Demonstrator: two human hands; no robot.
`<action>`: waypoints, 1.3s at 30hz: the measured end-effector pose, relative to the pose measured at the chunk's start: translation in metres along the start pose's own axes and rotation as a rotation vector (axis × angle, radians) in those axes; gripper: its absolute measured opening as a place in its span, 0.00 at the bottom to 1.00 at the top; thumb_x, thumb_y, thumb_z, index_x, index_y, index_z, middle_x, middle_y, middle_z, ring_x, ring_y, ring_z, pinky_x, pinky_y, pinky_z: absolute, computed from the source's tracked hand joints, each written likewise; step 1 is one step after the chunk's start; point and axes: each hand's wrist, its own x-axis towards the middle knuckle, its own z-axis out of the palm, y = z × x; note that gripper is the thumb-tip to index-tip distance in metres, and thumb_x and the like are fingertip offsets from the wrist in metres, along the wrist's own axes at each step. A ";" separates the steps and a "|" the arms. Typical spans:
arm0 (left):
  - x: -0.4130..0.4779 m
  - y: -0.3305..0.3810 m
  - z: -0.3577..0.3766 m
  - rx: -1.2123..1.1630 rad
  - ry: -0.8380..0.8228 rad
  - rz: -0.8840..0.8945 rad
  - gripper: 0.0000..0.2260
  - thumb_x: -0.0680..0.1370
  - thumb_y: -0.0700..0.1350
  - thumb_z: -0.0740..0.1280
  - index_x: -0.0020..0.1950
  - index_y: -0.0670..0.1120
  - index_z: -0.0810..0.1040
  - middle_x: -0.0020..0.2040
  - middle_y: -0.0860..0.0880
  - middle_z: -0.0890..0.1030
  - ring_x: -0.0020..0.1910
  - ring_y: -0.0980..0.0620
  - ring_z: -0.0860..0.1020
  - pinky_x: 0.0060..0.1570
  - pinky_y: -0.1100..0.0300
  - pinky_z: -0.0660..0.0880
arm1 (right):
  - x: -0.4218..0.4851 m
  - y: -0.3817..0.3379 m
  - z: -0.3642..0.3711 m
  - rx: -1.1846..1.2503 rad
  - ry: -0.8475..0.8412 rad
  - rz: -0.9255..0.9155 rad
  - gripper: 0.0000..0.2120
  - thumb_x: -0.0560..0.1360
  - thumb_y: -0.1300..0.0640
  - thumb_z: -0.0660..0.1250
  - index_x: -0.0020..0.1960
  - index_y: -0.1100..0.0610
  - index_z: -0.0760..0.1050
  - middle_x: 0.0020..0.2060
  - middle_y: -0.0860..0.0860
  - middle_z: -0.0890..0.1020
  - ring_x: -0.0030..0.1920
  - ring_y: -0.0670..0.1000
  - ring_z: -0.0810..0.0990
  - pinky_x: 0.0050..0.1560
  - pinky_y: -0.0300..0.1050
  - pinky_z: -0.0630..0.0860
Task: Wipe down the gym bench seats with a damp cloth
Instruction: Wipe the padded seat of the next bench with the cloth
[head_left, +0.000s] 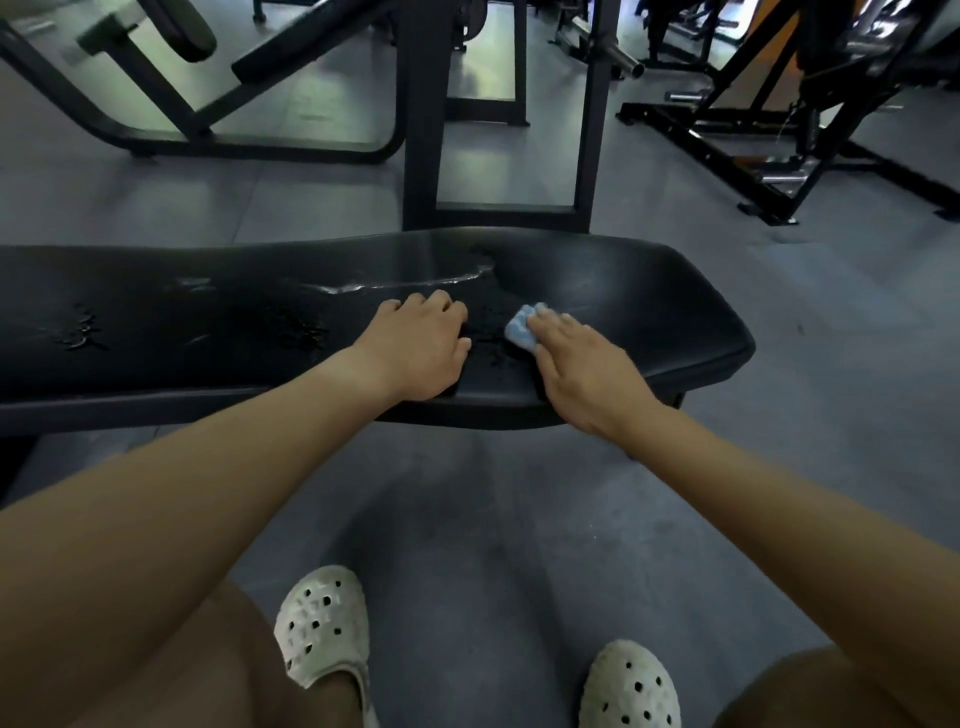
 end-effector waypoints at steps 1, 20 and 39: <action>0.000 -0.001 0.000 0.001 -0.001 0.003 0.20 0.85 0.54 0.56 0.72 0.46 0.71 0.70 0.45 0.73 0.66 0.42 0.74 0.67 0.43 0.70 | -0.003 -0.008 0.003 0.013 -0.017 -0.057 0.23 0.86 0.54 0.52 0.81 0.56 0.60 0.80 0.53 0.62 0.78 0.54 0.62 0.77 0.48 0.57; -0.005 0.001 -0.002 -0.007 -0.011 0.060 0.21 0.85 0.55 0.56 0.74 0.45 0.70 0.71 0.45 0.73 0.67 0.42 0.73 0.68 0.42 0.70 | -0.015 -0.001 0.010 -0.055 0.073 0.065 0.25 0.84 0.57 0.53 0.81 0.57 0.60 0.80 0.53 0.63 0.78 0.56 0.63 0.77 0.56 0.61; -0.005 0.024 0.003 0.007 0.091 0.143 0.19 0.85 0.54 0.56 0.71 0.44 0.73 0.66 0.43 0.75 0.60 0.42 0.76 0.61 0.44 0.75 | -0.024 0.085 0.002 -0.001 0.276 0.325 0.20 0.80 0.60 0.54 0.71 0.59 0.71 0.63 0.57 0.79 0.62 0.60 0.76 0.66 0.57 0.71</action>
